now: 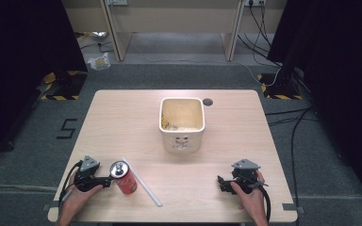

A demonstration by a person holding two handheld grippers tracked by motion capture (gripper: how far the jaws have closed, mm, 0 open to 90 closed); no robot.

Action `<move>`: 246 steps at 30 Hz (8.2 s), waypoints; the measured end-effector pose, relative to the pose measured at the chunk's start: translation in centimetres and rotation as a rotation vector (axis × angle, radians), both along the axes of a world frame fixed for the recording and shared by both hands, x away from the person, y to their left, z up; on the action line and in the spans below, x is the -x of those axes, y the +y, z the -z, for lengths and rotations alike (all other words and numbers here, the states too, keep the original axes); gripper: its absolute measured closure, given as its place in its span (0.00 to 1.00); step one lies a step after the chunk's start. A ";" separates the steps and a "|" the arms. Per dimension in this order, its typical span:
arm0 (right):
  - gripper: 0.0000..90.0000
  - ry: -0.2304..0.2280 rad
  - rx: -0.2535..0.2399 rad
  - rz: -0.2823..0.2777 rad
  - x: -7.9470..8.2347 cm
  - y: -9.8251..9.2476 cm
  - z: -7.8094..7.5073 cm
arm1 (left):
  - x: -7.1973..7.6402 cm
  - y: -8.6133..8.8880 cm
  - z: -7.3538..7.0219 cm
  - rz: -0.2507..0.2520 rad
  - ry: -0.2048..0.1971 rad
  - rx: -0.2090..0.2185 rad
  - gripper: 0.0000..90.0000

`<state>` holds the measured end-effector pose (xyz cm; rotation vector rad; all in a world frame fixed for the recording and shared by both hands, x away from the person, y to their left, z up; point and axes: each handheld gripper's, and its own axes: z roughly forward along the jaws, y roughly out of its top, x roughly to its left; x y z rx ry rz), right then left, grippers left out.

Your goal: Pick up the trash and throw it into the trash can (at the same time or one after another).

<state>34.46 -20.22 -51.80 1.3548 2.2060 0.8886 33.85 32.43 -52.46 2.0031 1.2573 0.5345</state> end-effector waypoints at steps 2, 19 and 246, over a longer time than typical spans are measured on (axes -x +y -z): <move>0.01 0.001 -0.001 0.001 0.0 0.0 0.0 | 0.0 0.0 0.0 0.000 0.000 0.000 0.16; 0.00 0.000 0.000 0.000 0.0 0.0 0.0 | 1.0 0.3 -0.8 0.019 -0.008 0.060 0.20; 0.00 0.000 0.003 -0.005 0.0 0.0 0.0 | -12.0 -15.0 -18.5 0.372 -0.149 0.246 0.37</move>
